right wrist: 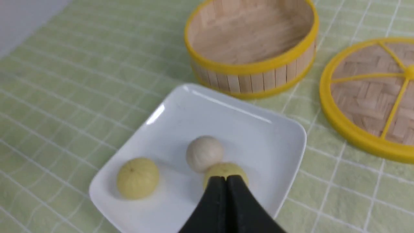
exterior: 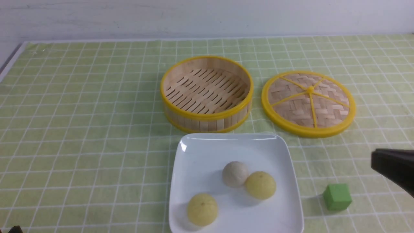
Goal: Put the steamed buns into the plate on the green tablecloth.
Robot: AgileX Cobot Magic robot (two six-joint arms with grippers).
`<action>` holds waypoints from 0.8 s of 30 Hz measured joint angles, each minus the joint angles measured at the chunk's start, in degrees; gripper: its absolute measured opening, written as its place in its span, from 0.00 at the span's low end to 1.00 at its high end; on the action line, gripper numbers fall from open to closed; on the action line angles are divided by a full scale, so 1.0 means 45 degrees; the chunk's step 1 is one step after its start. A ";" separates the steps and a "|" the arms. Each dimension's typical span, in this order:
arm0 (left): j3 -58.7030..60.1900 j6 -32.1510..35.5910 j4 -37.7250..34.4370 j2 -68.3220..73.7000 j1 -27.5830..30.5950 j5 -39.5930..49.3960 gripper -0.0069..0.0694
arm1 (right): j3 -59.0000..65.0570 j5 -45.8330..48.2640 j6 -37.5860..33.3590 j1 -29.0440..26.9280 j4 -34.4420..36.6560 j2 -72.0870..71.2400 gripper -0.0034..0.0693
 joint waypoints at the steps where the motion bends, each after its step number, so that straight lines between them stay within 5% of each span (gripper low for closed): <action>1: 0.0000 0.0000 0.0000 0.0000 0.0000 0.0000 0.41 | 0.0401 -0.0397 0.0000 0.0000 -0.0050 -0.0728 0.03; 13: 0.0000 0.0000 0.0000 0.0000 0.0000 0.0000 0.41 | 0.1684 -0.0967 -0.0122 0.0000 -0.1515 -0.6996 0.04; 24: 0.0000 0.0000 0.0045 0.0000 0.0000 0.0011 0.41 | 0.1698 -0.1167 -0.0135 0.0000 -0.1649 -0.7473 0.05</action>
